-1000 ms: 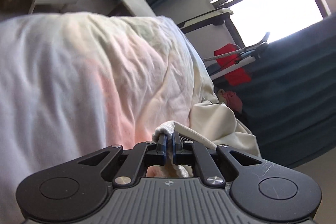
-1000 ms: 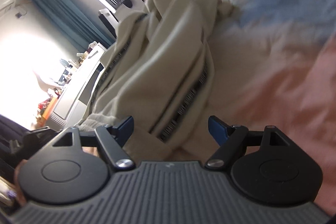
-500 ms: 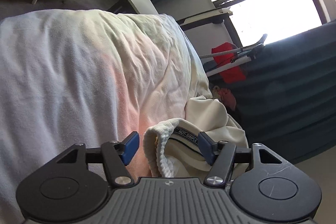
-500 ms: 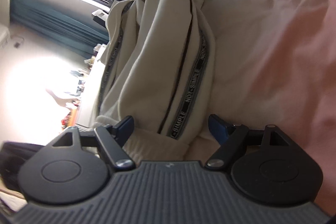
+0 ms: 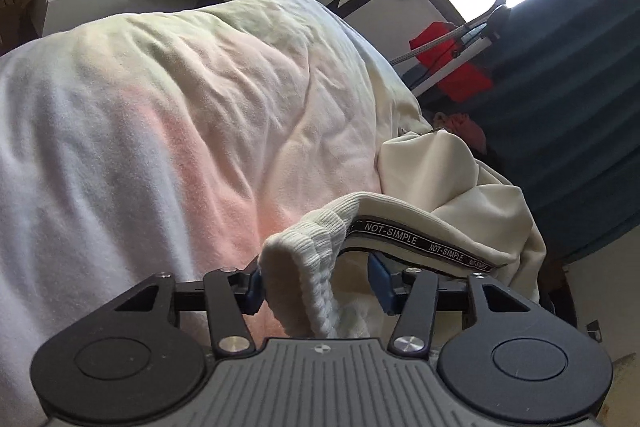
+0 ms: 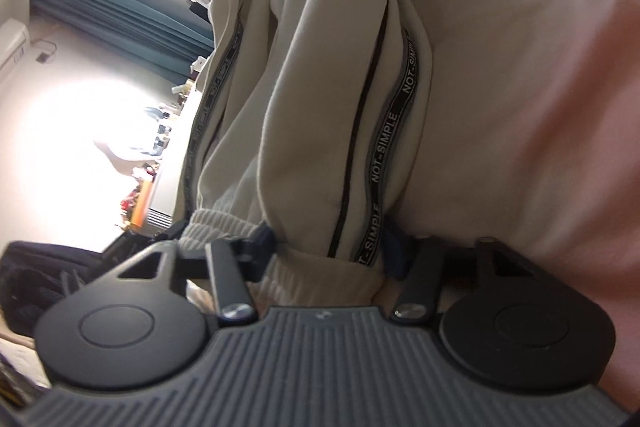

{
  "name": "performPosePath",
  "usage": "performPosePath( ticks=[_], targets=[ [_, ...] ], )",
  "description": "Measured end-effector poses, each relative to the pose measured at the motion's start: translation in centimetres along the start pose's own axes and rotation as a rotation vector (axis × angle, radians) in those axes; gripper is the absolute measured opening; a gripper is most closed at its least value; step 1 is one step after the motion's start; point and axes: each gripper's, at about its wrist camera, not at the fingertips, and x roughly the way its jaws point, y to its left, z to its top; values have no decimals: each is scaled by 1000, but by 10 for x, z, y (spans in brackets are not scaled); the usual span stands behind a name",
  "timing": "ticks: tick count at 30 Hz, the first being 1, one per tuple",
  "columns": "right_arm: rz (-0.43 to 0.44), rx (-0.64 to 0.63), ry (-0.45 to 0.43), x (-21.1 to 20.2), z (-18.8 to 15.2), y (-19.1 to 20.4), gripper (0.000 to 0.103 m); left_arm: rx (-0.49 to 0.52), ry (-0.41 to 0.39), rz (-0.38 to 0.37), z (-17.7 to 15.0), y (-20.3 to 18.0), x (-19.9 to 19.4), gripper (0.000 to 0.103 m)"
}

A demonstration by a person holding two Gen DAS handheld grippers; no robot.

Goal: Fold clothes

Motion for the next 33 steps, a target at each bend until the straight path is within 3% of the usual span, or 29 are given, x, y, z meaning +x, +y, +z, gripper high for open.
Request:
performPosePath(
  ticks=[2,3,7,10,15,19,25,29,33],
  targets=[
    [-19,-12,-12,-5,-4,6,36,-6,-23,36,0,0,-2,24],
    [-23,-6,-18,-9,-6,8,36,3,-40,50,1,-2,-5,19],
    [-4,3,-29,-24,-22,26,31,122,-133,87,15,-33,-23,17],
    [52,-36,-13,-20,-41,58,31,130,-185,123,58,-51,-32,17],
    [191,-29,64,44,-69,124,31,123,-285,214,147,-71,-47,16],
    [285,-40,157,123,-89,181,31,241,-362,338,214,-83,-36,16],
    [272,-33,289,228,-110,213,32,289,-283,452,274,-51,47,16],
    [253,-78,416,254,-103,199,32,280,-160,456,281,-8,109,17],
    [251,-71,481,257,-88,200,40,309,-109,434,281,8,130,20]
  ],
)
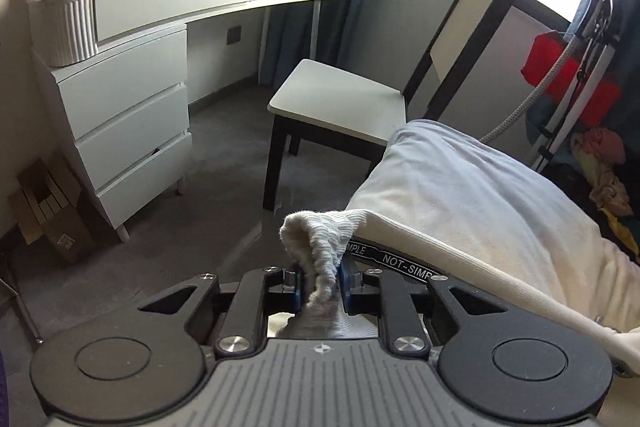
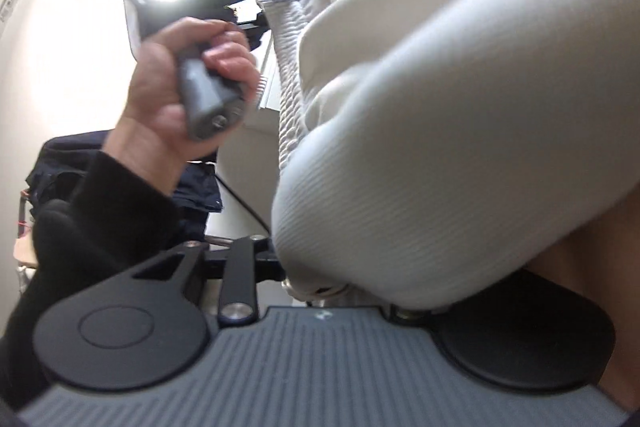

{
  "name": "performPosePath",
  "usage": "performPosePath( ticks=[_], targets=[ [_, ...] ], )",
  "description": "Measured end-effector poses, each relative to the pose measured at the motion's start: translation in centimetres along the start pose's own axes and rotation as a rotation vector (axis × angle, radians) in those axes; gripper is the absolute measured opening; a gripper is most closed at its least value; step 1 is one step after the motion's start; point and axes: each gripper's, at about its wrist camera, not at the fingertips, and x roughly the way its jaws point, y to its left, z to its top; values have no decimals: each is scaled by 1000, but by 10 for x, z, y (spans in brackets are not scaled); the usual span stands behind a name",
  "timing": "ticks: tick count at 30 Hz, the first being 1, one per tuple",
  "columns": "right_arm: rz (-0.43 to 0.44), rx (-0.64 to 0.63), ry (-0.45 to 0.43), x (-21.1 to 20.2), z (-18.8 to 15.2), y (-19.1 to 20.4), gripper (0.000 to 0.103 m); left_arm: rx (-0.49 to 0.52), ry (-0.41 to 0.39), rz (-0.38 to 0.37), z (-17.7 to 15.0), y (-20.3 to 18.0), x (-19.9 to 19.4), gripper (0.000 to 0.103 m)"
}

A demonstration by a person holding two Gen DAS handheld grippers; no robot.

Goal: Fold clothes

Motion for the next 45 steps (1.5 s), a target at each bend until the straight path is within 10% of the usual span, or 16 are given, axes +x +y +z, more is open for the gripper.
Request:
performPosePath(
  ticks=[6,10,21,31,45],
  targets=[
    [-99,-99,-2,-20,-10,28,56,101,-22,15,-2,-4,-35,50],
    [-132,-175,-78,-65,-27,33,90,132,-15,42,-23,-5,-77,60],
    [-400,-604,-481,-237,-78,91,89,120,-125,-128,-146,-60,-247,69],
    [-581,-603,-723,-343,-80,66,89,235,-264,-346,-247,-145,-377,70],
    [-628,-509,-848,-412,-86,41,89,155,-116,-303,-262,-194,-318,68]
  ],
)
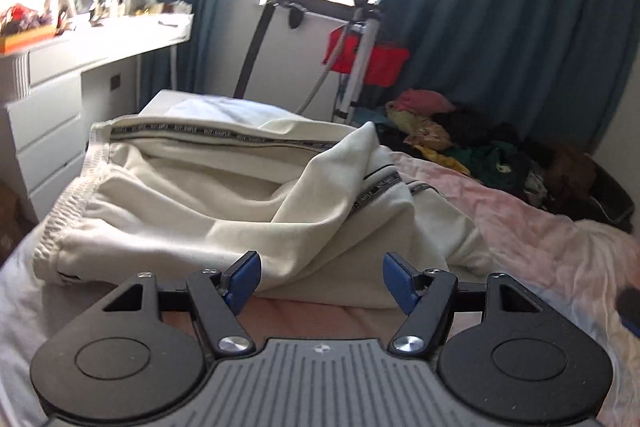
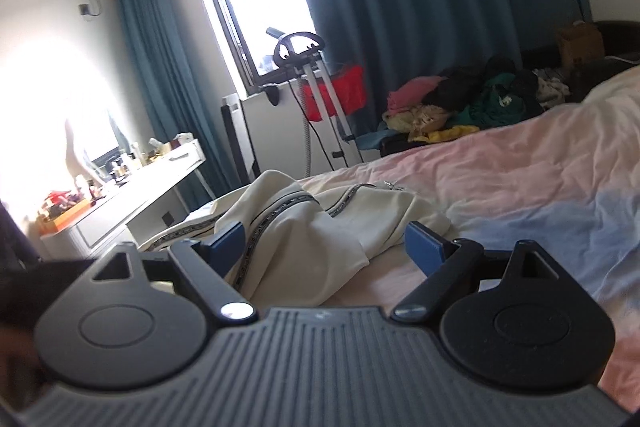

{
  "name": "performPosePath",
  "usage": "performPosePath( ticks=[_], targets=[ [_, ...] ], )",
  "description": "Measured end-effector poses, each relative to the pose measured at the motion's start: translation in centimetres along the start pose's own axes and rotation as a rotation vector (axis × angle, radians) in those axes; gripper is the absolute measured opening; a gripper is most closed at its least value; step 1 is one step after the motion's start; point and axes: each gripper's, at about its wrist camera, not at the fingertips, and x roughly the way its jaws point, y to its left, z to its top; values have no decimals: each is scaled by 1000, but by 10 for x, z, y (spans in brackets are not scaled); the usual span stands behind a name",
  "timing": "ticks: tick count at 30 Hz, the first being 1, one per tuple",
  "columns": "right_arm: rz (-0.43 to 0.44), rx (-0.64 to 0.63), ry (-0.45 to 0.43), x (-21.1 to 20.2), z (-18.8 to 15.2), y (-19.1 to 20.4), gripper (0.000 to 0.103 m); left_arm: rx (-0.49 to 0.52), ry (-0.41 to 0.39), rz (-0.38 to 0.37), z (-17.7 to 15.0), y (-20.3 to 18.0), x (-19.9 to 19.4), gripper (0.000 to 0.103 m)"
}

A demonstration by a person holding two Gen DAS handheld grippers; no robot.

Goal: Fold clothes

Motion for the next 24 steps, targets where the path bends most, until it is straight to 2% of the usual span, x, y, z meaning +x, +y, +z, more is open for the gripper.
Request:
performPosePath(
  ticks=[4,9,14,17,19,22,24],
  targets=[
    [61,49,29,-5,-4,-22,89,-72,16,-15,13,-5,42,68],
    [62,136,54,14,-8,-58,89,-60,-36,37,33,-20,101,68],
    [41,195,90,48,-19,-82,89,-7,-97,77,47,-42,159,67],
    [25,238,153,80,-35,-90,89,47,-141,104,60,-60,191,67],
    [23,230,204,95,-46,-91,88,78,-153,121,67,-72,210,62],
    [11,230,199,104,-56,-96,88,113,-156,141,71,-86,235,47],
    [-9,262,210,114,-60,-103,88,159,-135,183,67,-95,246,5]
  ],
)
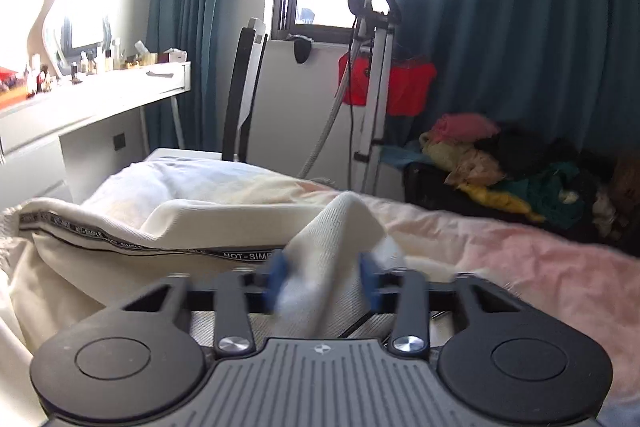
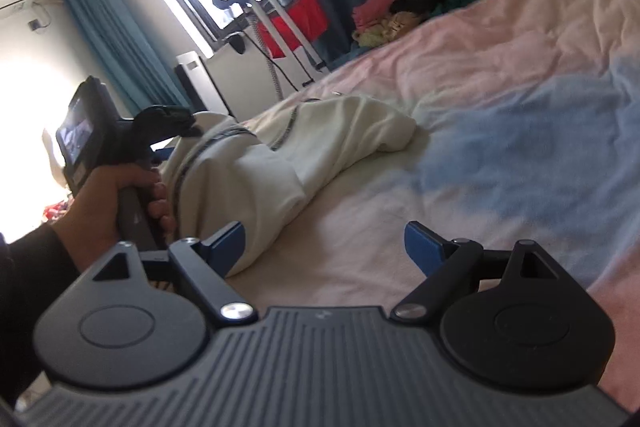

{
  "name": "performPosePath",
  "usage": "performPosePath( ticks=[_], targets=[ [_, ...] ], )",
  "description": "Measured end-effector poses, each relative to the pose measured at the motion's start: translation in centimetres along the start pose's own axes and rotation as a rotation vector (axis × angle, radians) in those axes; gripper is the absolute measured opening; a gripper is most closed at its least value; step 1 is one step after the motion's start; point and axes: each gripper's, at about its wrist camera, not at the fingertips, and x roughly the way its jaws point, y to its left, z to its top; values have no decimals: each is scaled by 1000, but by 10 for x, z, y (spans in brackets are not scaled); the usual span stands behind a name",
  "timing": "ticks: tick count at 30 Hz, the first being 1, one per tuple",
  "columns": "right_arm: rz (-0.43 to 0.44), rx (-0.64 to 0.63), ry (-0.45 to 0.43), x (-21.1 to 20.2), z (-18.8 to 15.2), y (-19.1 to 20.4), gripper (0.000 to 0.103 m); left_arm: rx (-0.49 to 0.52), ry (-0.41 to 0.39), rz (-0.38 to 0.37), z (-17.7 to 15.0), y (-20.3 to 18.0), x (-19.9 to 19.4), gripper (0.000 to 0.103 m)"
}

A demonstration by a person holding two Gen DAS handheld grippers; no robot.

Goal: Fold clothes

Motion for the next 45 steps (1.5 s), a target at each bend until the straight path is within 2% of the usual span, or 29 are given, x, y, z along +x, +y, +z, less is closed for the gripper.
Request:
performPosePath(
  ticks=[2,3,6,9,12,15,18,20,21,23,25,27,28,30,36,40,45],
  targets=[
    [-19,42,10,10,-1,-8,88,59,12,-18,-8,-10,-4,4],
    [-22,57,16,13,-1,-10,88,122,-4,-35,-14,-16,-13,3],
    [-12,65,17,13,1,-11,88,225,-46,-106,-37,-23,-56,3],
    [-9,14,-50,-2,2,-3,88,205,-76,-182,-66,-14,-113,2],
    [-28,-20,-57,-9,1,3,88,141,-54,-252,-95,6,-158,2],
    [-27,-39,-48,-18,-2,9,88,79,31,-299,-126,27,-186,2],
    [-26,-84,-53,-28,-8,19,88,100,99,-296,-157,40,-195,2],
    [-28,-114,-49,-32,-13,26,88,153,99,-301,-167,42,-195,3],
    [-23,-127,-44,-34,-16,30,88,179,78,-299,-169,41,-196,4],
    [-15,-151,-39,-37,-21,37,88,167,46,-308,-167,42,-201,10],
    [-13,-181,-36,-39,-25,46,88,134,39,-335,-164,43,-203,23],
    [0,-205,-37,-42,-29,53,88,98,41,-367,-158,47,-206,42],
    [15,-201,-34,-43,-29,55,88,93,29,-365,-156,49,-209,45],
    [31,-196,-26,-43,-31,56,88,90,14,-334,-153,54,-218,64],
    [3,-89,46,-22,-19,48,88,27,1,-297,-132,82,-233,76],
    [25,-60,81,10,15,64,88,-44,-17,-304,-119,107,-231,80],
    [36,-38,105,81,77,105,88,-61,-21,-281,-113,125,-216,80]
  ],
)
